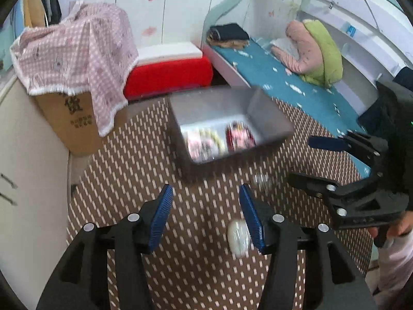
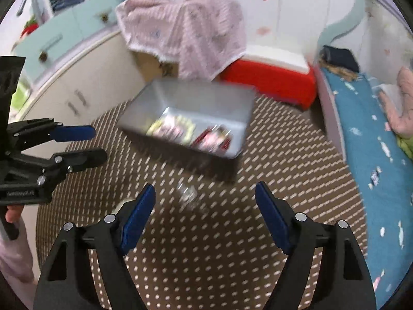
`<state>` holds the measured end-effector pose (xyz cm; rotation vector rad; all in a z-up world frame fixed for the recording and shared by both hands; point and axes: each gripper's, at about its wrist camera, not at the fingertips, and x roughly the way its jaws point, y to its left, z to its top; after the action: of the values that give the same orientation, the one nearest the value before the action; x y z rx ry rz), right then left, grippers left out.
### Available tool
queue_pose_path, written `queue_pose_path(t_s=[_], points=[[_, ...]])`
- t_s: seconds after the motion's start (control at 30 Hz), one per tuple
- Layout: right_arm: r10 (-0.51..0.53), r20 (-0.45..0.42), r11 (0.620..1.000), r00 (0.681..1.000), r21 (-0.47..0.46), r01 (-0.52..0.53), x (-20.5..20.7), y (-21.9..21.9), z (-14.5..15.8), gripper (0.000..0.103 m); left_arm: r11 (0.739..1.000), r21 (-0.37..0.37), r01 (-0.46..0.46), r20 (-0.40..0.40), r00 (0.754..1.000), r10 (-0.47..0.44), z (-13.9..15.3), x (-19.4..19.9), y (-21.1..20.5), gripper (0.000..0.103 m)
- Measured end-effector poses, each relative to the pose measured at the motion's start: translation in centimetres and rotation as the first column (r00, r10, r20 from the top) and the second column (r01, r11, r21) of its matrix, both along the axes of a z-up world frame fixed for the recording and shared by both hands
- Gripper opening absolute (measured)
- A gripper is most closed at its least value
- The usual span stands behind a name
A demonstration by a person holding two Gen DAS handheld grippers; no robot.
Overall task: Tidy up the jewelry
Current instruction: 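Open both tools to drop the charms into the box, then grasp the pale jade pendant with the left tool, then grasp the silver pearl keychain charm with the right tool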
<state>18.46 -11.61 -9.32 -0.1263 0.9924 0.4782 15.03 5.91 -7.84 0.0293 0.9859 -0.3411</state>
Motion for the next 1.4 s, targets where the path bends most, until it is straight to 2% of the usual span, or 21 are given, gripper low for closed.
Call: queue_pose_path(t_s=[0.07, 0.13, 0.33, 0.4, 0.47, 0.5, 0.53, 0.57, 0.83, 0.93, 1.0, 1.03, 1.07, 1.3, 1.4], points=[[0.016, -0.021, 1.000, 1.000, -0.014, -0.016, -0.1, 0.7, -1.1, 0.073, 1.000, -0.005, -0.005, -0.021, 1.000, 0.005, -1.0, -1.0, 0.0, 0.052], [0.035, -0.048, 0.999, 0.998, -0.013, -0.036, 0.2, 1.4, -2.1, 0.063, 1.000, -0.009, -0.023, -0.040, 0.999, 0.023, -1.7, -1.4, 0.2, 0.052], [0.064, -0.089, 0.998, 0.994, -0.015, -0.065, 1.1, 3.0, -4.3, 0.053, 0.998, -0.001, -0.057, -0.078, 0.995, 0.057, -3.1, -2.1, 0.7, 0.052], [0.064, -0.061, 0.998, 0.996, -0.018, -0.065, 1.2, 3.3, -4.3, 0.050, 0.998, 0.002, -0.062, -0.086, 0.994, 0.062, -3.4, -2.3, 0.7, 0.052], [0.049, -0.040, 0.998, 0.998, -0.036, -0.050, 1.2, 3.4, -4.3, 0.041, 0.998, -0.007, -0.061, -0.101, 0.993, 0.060, -3.8, -2.4, 0.6, 0.052], [0.035, -0.029, 0.998, 0.999, -0.046, -0.037, 1.3, 3.3, -4.3, 0.026, 0.998, -0.011, -0.058, -0.106, 0.993, 0.057, -3.9, -2.5, 0.5, 0.052], [0.025, -0.024, 0.999, 0.999, -0.042, -0.026, 1.2, 2.9, -4.3, 0.017, 0.999, -0.016, -0.052, -0.111, 0.993, 0.050, -3.9, -2.5, 0.3, 0.052], [0.021, -0.029, 0.999, 0.999, -0.029, -0.021, 1.3, 2.6, -4.4, 0.015, 0.999, -0.021, -0.044, -0.115, 0.993, 0.041, -3.9, -2.6, 0.0, 0.052], [-0.031, -0.059, 0.999, 0.998, 0.022, 0.032, -0.4, -0.4, -4.3, 0.015, 0.999, -0.019, 0.040, -0.173, 0.984, -0.042, -4.8, -2.4, -3.2, 0.052], [-0.049, -0.058, 0.998, 0.997, 0.034, 0.051, -1.1, -1.8, -4.0, 0.015, 0.998, 0.009, 0.069, -0.171, 0.983, -0.067, -5.2, -2.4, -4.2, 0.049], [-0.056, -0.052, 0.998, 0.997, 0.037, 0.058, -1.6, -2.4, -3.6, 0.015, 0.996, 0.046, 0.080, -0.160, 0.984, -0.072, -5.1, -2.6, -4.7, 0.041], [-0.058, -0.050, 0.997, 0.997, 0.038, 0.060, -1.6, -2.5, -3.4, 0.015, 0.992, 0.101, 0.078, -0.143, 0.988, -0.063, -5.0, -2.7, -5.0, 0.028], [-0.058, -0.046, 0.997, 0.997, 0.043, 0.060, -1.8, -2.7, -3.2, 0.012, 0.989, 0.119, 0.084, -0.134, 0.989, -0.067, -5.0, -2.7, -5.1, 0.025], [-0.068, -0.020, 0.995, 0.997, 0.068, 0.069, -2.3, -3.5, -2.0, 0.011, 0.994, 0.060, 0.093, -0.145, 0.986, -0.084, -4.6, -2.9, -4.1, 0.023], [-0.073, -0.022, 0.995, 0.997, 0.072, 0.074, -2.2, -3.7, -1.8, 0.008, 0.994, 0.066, 0.091, -0.113, 0.990, -0.083, -3.8, -3.3, -4.0, 0.023]])
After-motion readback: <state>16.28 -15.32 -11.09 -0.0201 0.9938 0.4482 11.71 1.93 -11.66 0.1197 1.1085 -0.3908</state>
